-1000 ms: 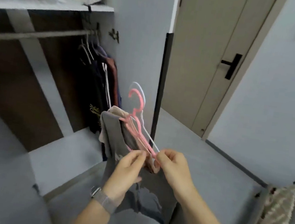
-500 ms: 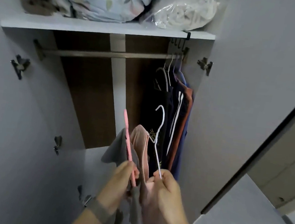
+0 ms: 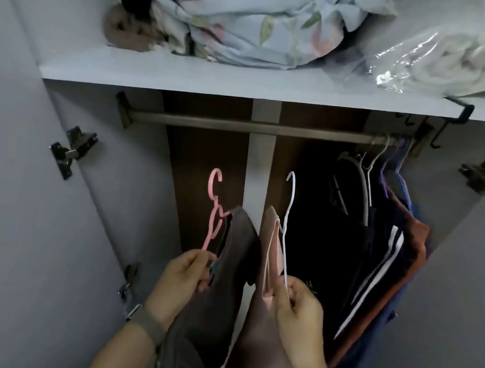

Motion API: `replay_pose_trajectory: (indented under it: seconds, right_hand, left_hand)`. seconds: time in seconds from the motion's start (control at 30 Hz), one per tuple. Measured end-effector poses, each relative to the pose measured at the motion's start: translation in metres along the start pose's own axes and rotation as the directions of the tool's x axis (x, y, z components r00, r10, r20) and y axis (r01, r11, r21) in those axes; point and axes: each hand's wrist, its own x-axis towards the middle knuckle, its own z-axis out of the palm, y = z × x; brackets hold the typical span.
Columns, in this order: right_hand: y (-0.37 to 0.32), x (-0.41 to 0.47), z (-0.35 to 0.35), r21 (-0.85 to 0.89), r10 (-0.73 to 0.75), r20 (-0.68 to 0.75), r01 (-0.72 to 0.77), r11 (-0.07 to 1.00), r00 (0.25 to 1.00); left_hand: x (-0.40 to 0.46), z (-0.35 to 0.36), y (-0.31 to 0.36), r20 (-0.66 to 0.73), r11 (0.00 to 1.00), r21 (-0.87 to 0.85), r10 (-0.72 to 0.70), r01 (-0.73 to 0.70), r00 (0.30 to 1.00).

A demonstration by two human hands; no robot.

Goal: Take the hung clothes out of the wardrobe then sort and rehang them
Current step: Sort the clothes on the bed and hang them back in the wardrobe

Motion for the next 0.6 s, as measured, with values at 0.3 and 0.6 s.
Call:
replay_pose_trajectory:
  seconds: [0.3, 0.6]
  right_hand:
    - [-0.023, 0.12, 0.019, -0.067, -0.123, 0.248, 0.143, 0.987, 0.961]
    - [-0.031, 0.16, 0.039, -0.135, -0.241, 0.332, 0.299, 0.945, 0.912]
  left_hand:
    - [0.114, -0.019, 0.049, -0.315, 0.994, -0.013, 0.102, -0.112, 0.943]
    - [0.211, -0.091, 0.075, -0.557, 0.937, 0.337, 0.28, -0.095, 0.782]
